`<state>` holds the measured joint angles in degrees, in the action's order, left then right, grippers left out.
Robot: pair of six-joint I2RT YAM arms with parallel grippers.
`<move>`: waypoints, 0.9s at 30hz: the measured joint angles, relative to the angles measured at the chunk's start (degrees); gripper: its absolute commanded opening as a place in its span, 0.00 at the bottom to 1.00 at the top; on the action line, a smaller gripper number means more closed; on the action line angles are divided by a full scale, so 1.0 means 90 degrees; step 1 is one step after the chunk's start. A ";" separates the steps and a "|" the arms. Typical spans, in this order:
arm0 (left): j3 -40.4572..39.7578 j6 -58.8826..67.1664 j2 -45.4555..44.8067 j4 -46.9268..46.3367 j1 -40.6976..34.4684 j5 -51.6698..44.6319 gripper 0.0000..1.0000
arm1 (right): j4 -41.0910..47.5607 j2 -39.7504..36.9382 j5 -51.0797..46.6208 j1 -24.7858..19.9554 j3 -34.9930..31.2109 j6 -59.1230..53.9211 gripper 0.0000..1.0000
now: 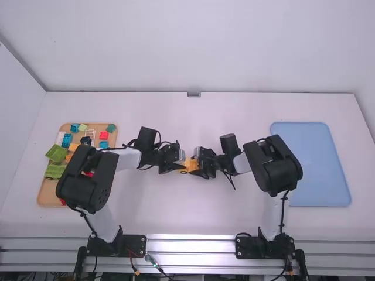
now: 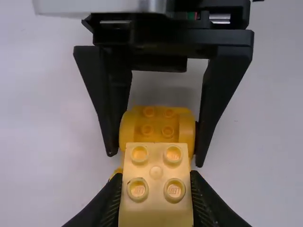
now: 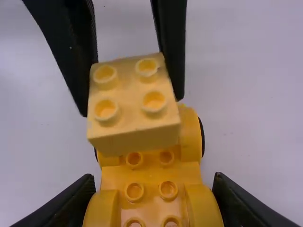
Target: Assemble lego blocks to make yellow taxi
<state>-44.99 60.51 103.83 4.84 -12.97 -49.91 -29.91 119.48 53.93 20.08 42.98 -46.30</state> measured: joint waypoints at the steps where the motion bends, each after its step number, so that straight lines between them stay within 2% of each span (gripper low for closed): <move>1: 0.0000 0.0007 0.0000 0.0024 0.0000 -0.0007 0.08 | -0.0068 0.0000 -0.0024 -0.0012 -0.0034 -0.0015 0.64; 9: 0.0284 0.0044 0.0000 0.0488 0.0000 0.0000 0.08 | -0.0158 0.0000 0.0085 -0.0090 -0.0158 -0.0172 0.64; 27: 0.0340 0.0044 0.0119 0.0537 -0.0002 -0.0321 0.07 | -0.0124 0.0000 0.0372 -0.0168 -0.0308 -0.0474 0.64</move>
<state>-41.93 60.90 104.90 9.67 -12.99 -52.80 -31.03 119.48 57.28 18.57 40.21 -50.57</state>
